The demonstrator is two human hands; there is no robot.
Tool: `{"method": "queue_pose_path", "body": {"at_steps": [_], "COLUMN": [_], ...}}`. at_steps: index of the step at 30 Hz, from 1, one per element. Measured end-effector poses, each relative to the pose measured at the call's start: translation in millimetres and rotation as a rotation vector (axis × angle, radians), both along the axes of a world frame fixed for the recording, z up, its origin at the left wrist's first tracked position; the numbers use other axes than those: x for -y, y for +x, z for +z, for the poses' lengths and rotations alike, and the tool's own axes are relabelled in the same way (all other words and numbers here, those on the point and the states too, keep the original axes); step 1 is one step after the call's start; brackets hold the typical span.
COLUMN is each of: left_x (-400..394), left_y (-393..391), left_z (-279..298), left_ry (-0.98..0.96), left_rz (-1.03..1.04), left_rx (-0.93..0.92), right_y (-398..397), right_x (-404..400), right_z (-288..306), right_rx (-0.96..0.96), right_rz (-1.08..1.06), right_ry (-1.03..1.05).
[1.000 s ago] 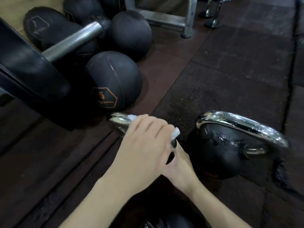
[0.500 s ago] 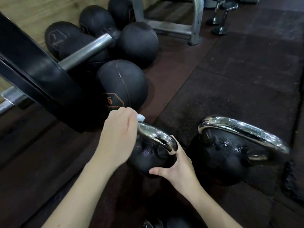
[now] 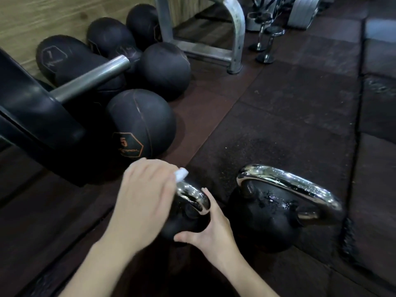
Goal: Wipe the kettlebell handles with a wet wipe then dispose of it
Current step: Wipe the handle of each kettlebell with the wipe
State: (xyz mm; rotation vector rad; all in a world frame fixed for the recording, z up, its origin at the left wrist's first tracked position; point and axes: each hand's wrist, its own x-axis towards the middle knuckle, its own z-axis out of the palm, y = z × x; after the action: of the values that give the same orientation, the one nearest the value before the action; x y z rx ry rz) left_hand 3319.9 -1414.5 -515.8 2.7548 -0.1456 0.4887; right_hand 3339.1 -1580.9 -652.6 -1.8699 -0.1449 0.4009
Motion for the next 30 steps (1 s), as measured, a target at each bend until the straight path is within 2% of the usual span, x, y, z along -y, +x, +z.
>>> {"method": "queue_pose_path", "body": {"at_steps": [3, 5, 7, 9, 11, 16, 20, 26, 28, 30], "left_x": [-25.0, -25.7, -14.6, 3.7, 23.4, 25.7, -1.7, -30.3, -24.8, -14.6], "left_y": [5.9, 7.3, 2.1, -4.0, -9.0, -7.6, -1.4, 2.8, -0.1, -4.0], "left_z": [-4.6, -2.0, -0.2, 0.6, -4.9, -8.3, -3.9, -7.6, -8.4, -8.1], "left_ry": [-0.292, -0.344, -0.254, -0.011, 0.147, 0.217, 0.101, -0.31, -0.314, -0.229], "left_rz": [0.152, 0.188, 0.157, 0.07, -0.035, -0.126, -0.062, 0.133, 0.157, 0.134], "left_rx": [-0.059, -0.066, -0.053, -0.039, -0.036, 0.014, -0.002, 0.024, 0.006, 0.01], "right_y": [1.4, 1.1, 1.2, 0.6, -0.6, 0.9, 2.6, 1.2, 1.3, 1.5], "right_x": [0.1, -0.3, 0.5, -0.4, -2.4, -6.0, -2.5, -2.5, -2.2, -0.4], "right_z": [2.1, 3.7, 3.2, 1.3, -3.1, -1.8, 0.2, -1.8, -1.2, -0.7], "right_rx": [-0.027, -0.038, -0.027, 0.004, 0.011, -0.01, 0.008, -0.002, 0.011, 0.019], "right_rz": [-0.002, 0.003, -0.017, -0.013, -0.022, -0.023, -0.01, -0.023, -0.012, -0.018], "right_ry": [0.022, 0.001, 0.013, 0.016, 0.021, 0.022, 0.028, 0.019, 0.014, 0.014]}}
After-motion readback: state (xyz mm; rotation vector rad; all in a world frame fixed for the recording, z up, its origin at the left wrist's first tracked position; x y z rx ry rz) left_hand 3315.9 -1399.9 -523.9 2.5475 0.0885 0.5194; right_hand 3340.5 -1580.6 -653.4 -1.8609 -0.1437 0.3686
